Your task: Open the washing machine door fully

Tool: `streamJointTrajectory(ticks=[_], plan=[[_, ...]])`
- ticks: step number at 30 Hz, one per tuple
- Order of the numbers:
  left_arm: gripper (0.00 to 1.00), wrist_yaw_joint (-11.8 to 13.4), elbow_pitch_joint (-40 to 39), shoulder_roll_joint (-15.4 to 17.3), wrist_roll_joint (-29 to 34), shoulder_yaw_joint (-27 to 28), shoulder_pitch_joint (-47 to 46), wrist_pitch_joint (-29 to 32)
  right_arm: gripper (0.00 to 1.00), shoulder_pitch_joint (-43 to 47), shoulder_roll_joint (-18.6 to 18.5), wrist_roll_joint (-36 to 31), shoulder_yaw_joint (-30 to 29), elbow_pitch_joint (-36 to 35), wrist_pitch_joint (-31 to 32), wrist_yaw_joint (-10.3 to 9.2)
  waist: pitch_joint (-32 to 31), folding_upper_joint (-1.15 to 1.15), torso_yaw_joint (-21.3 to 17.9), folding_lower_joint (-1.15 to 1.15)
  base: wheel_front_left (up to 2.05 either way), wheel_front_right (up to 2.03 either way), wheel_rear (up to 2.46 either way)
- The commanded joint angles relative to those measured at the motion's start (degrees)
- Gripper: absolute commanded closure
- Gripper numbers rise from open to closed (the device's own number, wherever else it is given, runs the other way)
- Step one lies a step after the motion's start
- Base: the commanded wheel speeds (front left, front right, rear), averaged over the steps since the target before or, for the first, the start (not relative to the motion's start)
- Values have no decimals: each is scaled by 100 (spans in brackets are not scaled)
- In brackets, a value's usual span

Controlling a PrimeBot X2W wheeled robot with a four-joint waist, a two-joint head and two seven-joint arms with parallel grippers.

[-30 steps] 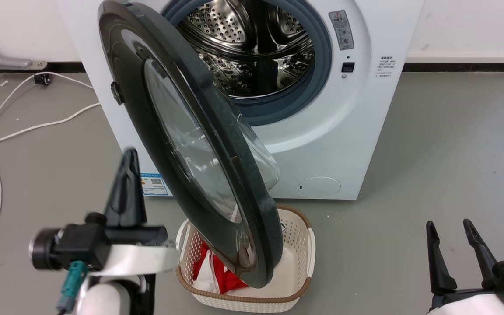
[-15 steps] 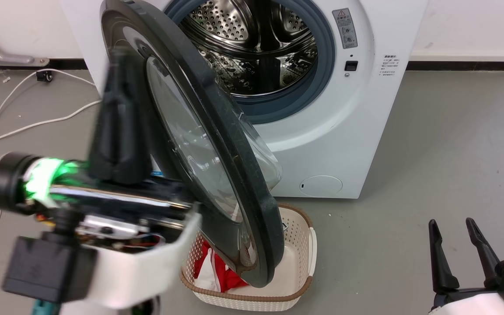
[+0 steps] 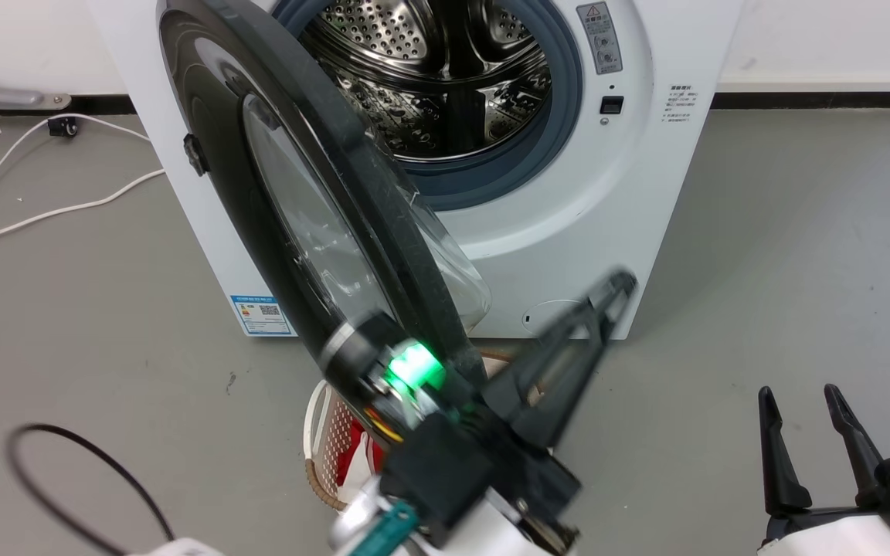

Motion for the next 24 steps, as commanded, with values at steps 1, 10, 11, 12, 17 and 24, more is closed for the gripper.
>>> streamJointTrajectory(ticks=[1,10,11,12,17,24], plan=[[100,-28,102,6,-61,-137,169,102,0,-41,17,11,3,10,0,-4,12,0,1,0,0,0,0],[100,251,759,240,-334,-335,1141,494,0,-118,17,59,39,102,-18,-4,48,0,-20,0,0,0,0],[100,283,828,269,-333,-318,1206,495,0,-127,17,63,35,113,-24,-4,53,0,-20,0,0,0,0],[100,310,901,277,-348,-305,1247,481,0,-137,17,61,31,128,-33,-4,56,0,-21,0,0,0,0],[100,386,1291,267,-385,-203,1154,333,0,-167,17,62,77,192,-36,-4,86,0,-61,0,0,0,0],[100,563,1845,134,-512,-25,786,87,0,-251,17,78,124,281,-65,-4,138,0,-164,0,0,0,0]])
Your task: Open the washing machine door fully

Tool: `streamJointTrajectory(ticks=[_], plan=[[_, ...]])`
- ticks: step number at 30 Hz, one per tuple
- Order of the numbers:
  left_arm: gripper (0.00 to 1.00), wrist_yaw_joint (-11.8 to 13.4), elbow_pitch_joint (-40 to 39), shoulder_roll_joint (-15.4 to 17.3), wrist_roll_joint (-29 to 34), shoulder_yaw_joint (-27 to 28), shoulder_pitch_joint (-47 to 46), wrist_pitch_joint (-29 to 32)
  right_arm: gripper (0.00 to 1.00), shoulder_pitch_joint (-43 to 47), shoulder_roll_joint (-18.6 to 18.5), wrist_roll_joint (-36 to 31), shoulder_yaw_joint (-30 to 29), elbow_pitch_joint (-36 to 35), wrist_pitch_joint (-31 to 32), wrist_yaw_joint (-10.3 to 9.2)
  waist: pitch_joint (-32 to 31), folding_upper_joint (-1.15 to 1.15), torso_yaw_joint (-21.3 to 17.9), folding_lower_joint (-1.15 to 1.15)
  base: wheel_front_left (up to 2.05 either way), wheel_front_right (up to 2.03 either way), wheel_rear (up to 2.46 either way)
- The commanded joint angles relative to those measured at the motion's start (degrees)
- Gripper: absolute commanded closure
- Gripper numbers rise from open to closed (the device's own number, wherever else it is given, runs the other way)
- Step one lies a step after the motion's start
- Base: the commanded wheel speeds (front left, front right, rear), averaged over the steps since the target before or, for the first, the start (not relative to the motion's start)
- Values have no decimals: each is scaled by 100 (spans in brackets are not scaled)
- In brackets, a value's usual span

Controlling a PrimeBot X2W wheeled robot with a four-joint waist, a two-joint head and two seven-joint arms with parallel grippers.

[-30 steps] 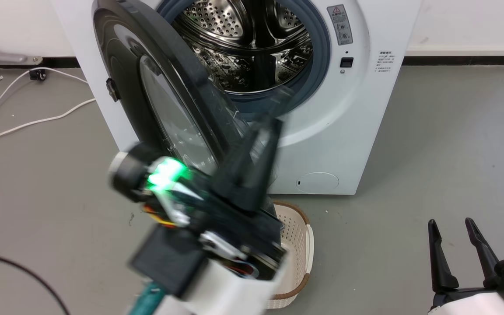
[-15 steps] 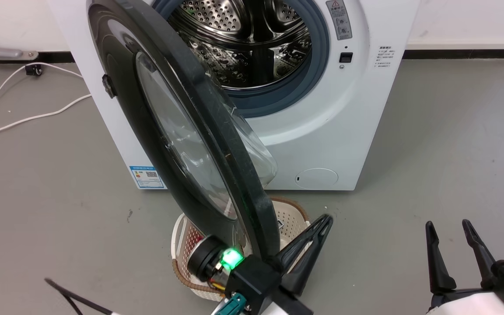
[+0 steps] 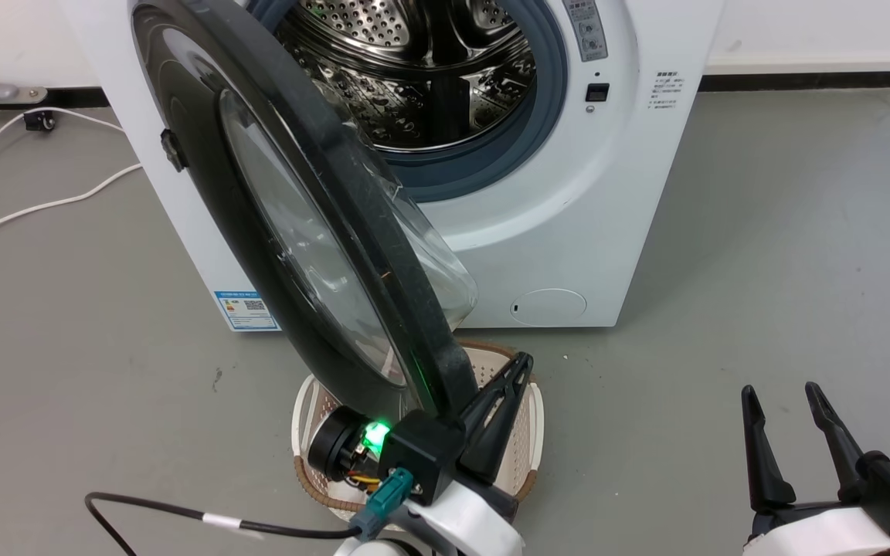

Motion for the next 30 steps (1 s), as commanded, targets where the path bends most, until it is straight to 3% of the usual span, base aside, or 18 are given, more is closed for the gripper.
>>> streamJointTrajectory(ticks=[1,17,30], plan=[[100,22,35,-31,-22,12,-68,-46,0,-97,15,35,3,11,-36,-4,9,0,-13,0,0,0,0],[100,435,831,-94,-329,112,-382,-355,0,-182,15,119,59,227,-128,-4,27,0,-48,0,0,0,0],[100,782,293,263,-256,174,294,-325,0,-29,15,139,-6,291,-154,-4,-129,0,311,0,0,0,0]])
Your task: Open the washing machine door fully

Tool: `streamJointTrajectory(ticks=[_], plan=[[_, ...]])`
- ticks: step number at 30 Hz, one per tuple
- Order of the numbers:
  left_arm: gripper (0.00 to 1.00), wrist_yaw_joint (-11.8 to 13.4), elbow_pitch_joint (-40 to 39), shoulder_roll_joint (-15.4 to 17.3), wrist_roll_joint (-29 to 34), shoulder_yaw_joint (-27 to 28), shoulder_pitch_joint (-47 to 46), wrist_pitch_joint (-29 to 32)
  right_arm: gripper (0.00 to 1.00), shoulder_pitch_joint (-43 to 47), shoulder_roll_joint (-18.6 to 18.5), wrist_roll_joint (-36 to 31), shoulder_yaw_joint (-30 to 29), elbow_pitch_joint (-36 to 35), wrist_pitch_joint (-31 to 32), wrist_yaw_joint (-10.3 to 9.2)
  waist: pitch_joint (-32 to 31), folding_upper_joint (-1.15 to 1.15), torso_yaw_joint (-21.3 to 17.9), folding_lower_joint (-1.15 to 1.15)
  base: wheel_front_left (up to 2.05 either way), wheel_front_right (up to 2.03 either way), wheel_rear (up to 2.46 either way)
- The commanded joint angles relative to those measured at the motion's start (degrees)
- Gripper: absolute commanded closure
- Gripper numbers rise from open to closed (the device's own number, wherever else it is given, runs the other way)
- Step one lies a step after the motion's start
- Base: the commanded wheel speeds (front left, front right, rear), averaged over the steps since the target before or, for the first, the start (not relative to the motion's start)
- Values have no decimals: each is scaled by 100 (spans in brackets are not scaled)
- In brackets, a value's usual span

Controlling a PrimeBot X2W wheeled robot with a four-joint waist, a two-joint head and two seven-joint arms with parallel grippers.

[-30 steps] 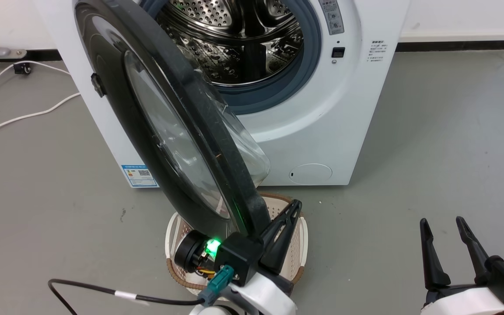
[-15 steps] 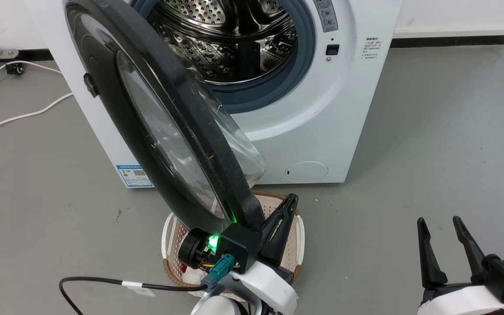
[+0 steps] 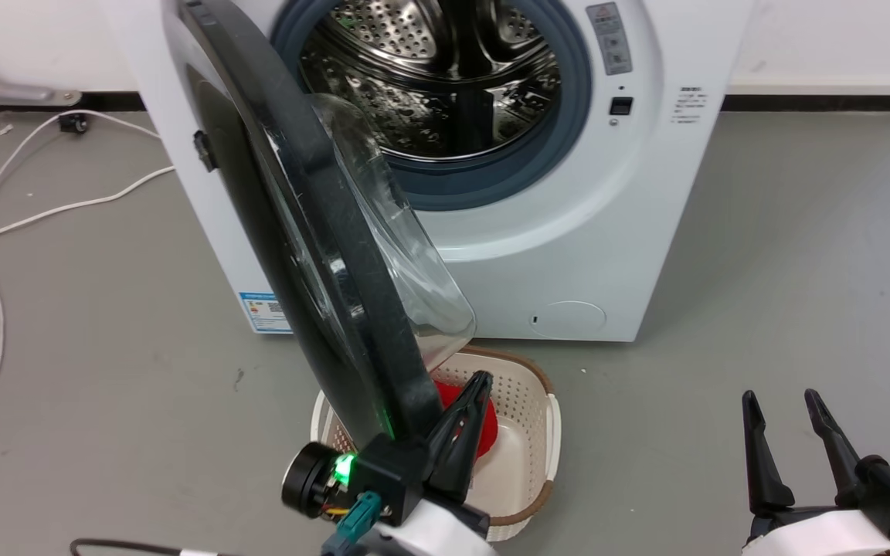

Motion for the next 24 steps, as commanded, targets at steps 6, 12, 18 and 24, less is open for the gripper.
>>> streamJointTrajectory(ticks=[6,12,18,24], plan=[[100,297,-409,278,32,150,505,115,0,114,15,2,31,4,13,-4,-50,0,398,0,0,0,0],[100,421,-705,418,17,172,805,101,0,175,14,36,-20,-34,15,-4,20,0,927,0,0,0,0],[100,561,-837,495,-6,255,1009,24,0,114,14,-15,-59,-75,36,-4,93,0,1541,0,0,0,0],[100,749,-811,584,-67,536,1102,-125,0,16,13,-74,-87,-116,62,-4,164,0,2048,0,0,0,0]])
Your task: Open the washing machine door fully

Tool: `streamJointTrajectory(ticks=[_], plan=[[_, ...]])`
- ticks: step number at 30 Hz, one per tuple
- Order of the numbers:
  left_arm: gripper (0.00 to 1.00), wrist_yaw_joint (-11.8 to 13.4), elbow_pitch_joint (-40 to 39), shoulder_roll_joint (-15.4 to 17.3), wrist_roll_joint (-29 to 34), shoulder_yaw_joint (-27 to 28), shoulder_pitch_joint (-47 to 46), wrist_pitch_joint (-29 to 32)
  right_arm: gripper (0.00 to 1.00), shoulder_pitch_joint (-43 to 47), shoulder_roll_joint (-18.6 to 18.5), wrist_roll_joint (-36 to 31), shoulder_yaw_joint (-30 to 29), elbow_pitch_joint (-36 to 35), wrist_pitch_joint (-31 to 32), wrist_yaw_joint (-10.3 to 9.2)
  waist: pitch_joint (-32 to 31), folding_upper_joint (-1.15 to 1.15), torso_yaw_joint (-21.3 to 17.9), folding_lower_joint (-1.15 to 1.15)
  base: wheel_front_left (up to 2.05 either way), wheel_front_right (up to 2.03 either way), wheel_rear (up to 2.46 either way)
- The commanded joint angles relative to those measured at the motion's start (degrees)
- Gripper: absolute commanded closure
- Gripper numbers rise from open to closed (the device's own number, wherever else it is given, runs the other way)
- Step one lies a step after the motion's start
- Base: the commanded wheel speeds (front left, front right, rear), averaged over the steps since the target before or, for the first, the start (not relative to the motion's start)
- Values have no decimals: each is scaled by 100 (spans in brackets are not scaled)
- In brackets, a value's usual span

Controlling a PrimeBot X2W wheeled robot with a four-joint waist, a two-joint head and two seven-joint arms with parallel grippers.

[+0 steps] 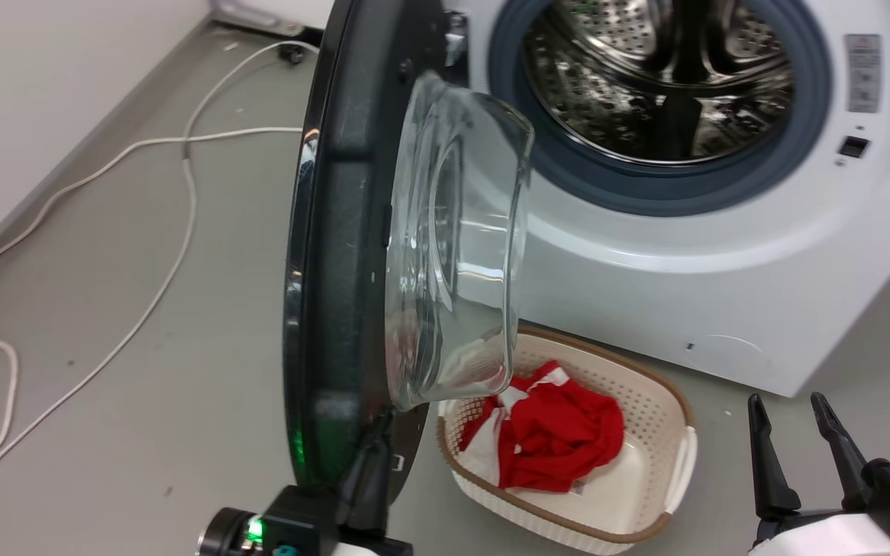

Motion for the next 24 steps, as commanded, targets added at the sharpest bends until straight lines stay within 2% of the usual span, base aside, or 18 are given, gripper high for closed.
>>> streamJointTrajectory(ticks=[1,7,16,20,24], plan=[[100,93,40,98,-44,160,44,-72,0,-83,10,-40,-6,-33,12,-4,80,0,341,0,0,0,0],[100,151,273,310,-100,562,-265,-214,0,-156,10,-80,-9,-62,62,-4,181,0,563,0,0,0,0],[100,79,985,583,-485,1395,-900,-486,0,-257,10,-163,-7,-164,177,-4,391,0,427,0,0,0,0],[100,-24,1342,690,-782,1869,-1147,-577,0,-239,10,-184,-64,-235,229,-4,487,0,341,0,0,0,0],[100,-261,1774,843,-996,2255,-1455,-632,0,-282,10,-209,-95,-311,277,-4,604,0,292,0,0,0,0]])
